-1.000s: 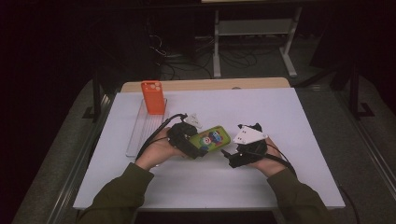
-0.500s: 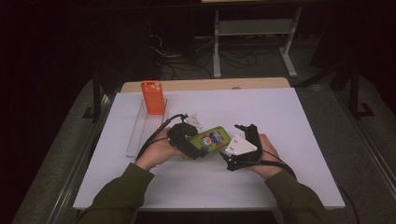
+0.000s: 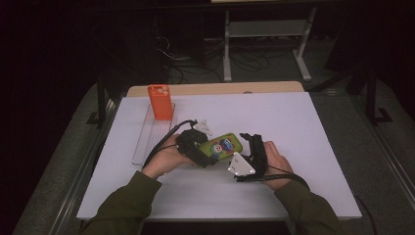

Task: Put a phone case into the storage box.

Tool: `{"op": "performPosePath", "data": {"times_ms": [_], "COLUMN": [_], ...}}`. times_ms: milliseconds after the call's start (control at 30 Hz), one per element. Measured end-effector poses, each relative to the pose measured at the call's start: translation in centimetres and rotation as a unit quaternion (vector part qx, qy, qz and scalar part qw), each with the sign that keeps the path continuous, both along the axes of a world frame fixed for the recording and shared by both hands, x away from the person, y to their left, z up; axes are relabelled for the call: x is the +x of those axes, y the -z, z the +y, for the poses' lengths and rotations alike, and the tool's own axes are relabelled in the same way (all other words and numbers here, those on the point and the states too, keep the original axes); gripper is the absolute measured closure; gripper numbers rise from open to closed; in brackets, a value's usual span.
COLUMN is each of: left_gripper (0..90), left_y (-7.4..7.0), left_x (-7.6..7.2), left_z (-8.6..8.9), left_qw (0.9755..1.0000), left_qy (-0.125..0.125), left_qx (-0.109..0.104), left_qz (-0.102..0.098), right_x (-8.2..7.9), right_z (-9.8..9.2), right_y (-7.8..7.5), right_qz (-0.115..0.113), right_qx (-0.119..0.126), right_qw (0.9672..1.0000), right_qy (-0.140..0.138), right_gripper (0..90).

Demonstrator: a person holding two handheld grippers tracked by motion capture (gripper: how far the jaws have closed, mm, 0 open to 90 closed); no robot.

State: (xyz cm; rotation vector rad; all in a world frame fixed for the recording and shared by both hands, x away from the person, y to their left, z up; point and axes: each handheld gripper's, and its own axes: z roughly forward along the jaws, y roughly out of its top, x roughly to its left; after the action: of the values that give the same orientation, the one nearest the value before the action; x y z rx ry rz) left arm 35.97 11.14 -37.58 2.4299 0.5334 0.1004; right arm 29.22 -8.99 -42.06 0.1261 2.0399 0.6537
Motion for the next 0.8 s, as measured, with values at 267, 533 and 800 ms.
{"op": "performPosePath", "data": {"times_ms": [267,533,800], "left_gripper": [15.8,15.8,15.8], "left_y": [-0.1,0.0,0.0], "left_x": [0.1,-0.1,-0.1], "left_z": [0.1,-0.1,-0.1], "left_qw": [0.9998,1.0000,1.0000], "left_qy": [0.013,0.004,0.006], "left_qx": [0.013,0.001,0.002], "left_qz": [-0.002,0.001,0.002], "right_x": [-0.6,-1.1,-1.7], "right_z": [0.9,1.9,2.6], "right_y": [0.8,1.7,2.4], "right_qz": [-0.055,-0.116,-0.146], "right_qx": [-0.048,-0.101,-0.136], "right_qw": [0.9973,0.9876,0.9793], "right_qy": [-0.014,-0.032,-0.032], "right_gripper": [0.7,6.9,24.2]}}
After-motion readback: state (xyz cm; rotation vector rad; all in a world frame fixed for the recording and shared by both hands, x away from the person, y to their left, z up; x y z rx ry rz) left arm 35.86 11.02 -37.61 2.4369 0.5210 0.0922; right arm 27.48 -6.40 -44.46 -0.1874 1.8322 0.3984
